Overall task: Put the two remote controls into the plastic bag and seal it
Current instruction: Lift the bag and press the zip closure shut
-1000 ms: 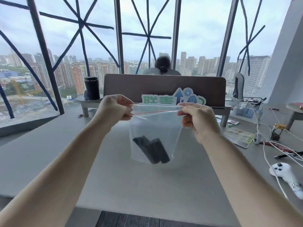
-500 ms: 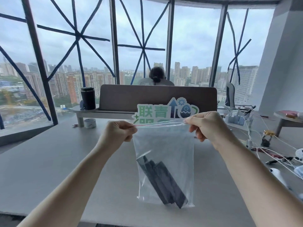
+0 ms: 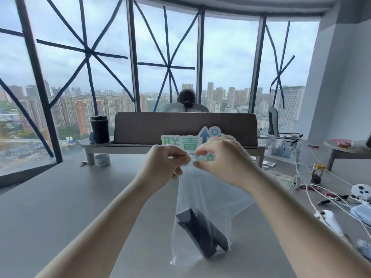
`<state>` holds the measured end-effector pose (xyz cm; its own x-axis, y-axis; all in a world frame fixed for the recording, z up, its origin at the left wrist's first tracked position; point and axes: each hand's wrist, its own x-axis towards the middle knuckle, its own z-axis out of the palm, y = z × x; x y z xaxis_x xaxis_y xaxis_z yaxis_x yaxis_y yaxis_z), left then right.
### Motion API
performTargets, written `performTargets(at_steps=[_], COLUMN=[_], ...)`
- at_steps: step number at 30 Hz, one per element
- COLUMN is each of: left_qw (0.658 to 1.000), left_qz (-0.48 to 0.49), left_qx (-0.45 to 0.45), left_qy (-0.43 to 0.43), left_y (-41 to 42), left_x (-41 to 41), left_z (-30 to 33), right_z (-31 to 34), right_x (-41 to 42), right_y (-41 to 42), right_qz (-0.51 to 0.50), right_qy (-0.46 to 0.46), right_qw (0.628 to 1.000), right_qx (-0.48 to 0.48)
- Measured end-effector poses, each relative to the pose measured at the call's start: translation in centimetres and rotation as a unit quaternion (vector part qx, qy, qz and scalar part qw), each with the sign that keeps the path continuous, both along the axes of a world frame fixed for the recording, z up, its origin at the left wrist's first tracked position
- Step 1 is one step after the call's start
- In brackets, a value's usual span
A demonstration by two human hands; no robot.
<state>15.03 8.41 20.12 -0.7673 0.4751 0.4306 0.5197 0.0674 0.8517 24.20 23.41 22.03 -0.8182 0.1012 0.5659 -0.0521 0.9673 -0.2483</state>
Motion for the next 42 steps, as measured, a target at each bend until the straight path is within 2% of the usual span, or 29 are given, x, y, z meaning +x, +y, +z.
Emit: performTargets(at_steps=[4,9,16,23,28,37,42], left_qw=[1.000,1.000,0.999,0.997,0.993,0.988,0.982], left_qz=[-0.006,-0.003,0.023,0.043,0.065,0.106,0.157], left_qx=[-0.003,-0.008,-0.013,-0.034,-0.053,-0.012,0.011], left_qy=[-0.002,-0.014,0.030,0.059,0.083,0.111,0.102], left_y=[0.0,0.0,0.9,1.0,1.2,1.5,0.7], left_x=[0.0,-0.2,0.0,0.2,0.1,0.1,-1.1], left_z=[0.3,0.3,0.7,1.3,1.1,0.8,-0.1], right_z=[0.6,0.9,1.9,2.2,2.6,1.3,-0.4], right_x=[-0.8,-0.9,-1.0,-1.6,-1.6,-1.0,-0.4], right_y=[0.3,0.5,0.6,0.9,0.5,-1.0,0.4], right_qz=[0.013,0.003,0.029,0.064,0.040,-0.053,-0.097], right_qy=[-0.031,-0.038,-0.035,-0.075,-0.104,-0.005,-0.023], right_qw=[0.997,0.996,0.996,0.986,0.988,0.998,0.995], right_qx=[-0.070,-0.077,-0.078,-0.137,-0.109,-0.022,0.010])
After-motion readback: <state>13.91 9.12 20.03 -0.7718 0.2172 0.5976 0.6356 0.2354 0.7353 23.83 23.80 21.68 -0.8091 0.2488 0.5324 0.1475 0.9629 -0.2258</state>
